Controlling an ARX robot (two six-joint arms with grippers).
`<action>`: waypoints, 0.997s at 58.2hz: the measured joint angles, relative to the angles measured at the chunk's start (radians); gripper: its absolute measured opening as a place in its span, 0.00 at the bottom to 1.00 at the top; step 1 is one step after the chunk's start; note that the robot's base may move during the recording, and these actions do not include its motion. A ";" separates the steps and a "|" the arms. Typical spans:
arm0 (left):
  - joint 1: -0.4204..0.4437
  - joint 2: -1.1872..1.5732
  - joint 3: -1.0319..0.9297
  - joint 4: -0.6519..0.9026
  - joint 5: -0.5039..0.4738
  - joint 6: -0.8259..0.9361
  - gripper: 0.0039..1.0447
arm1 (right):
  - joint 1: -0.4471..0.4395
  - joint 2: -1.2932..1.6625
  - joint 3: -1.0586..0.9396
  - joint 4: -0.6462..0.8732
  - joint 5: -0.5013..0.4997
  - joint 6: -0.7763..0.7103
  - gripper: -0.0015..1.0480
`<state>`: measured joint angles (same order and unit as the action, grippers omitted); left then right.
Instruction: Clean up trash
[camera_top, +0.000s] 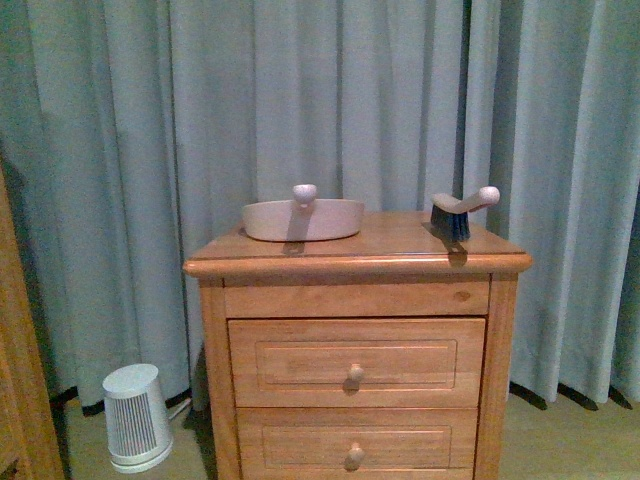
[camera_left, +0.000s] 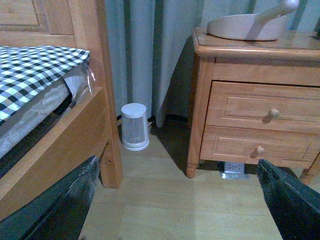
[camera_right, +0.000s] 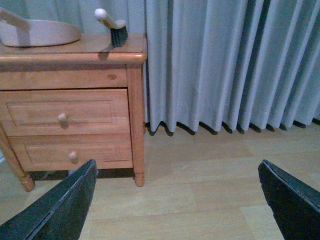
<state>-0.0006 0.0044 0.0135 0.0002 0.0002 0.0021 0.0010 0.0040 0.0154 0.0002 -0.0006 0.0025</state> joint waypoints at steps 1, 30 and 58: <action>0.000 0.000 0.000 0.000 0.000 0.000 0.93 | 0.000 0.000 0.000 0.000 0.000 0.000 0.93; 0.000 0.000 0.000 0.000 0.000 0.000 0.93 | 0.000 0.000 0.000 0.000 0.000 0.000 0.93; 0.000 0.000 0.000 0.000 0.000 0.000 0.93 | 0.000 0.000 0.000 0.000 0.000 0.000 0.93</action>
<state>-0.0006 0.0044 0.0135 0.0002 0.0002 0.0025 0.0010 0.0040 0.0154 0.0002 -0.0006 0.0025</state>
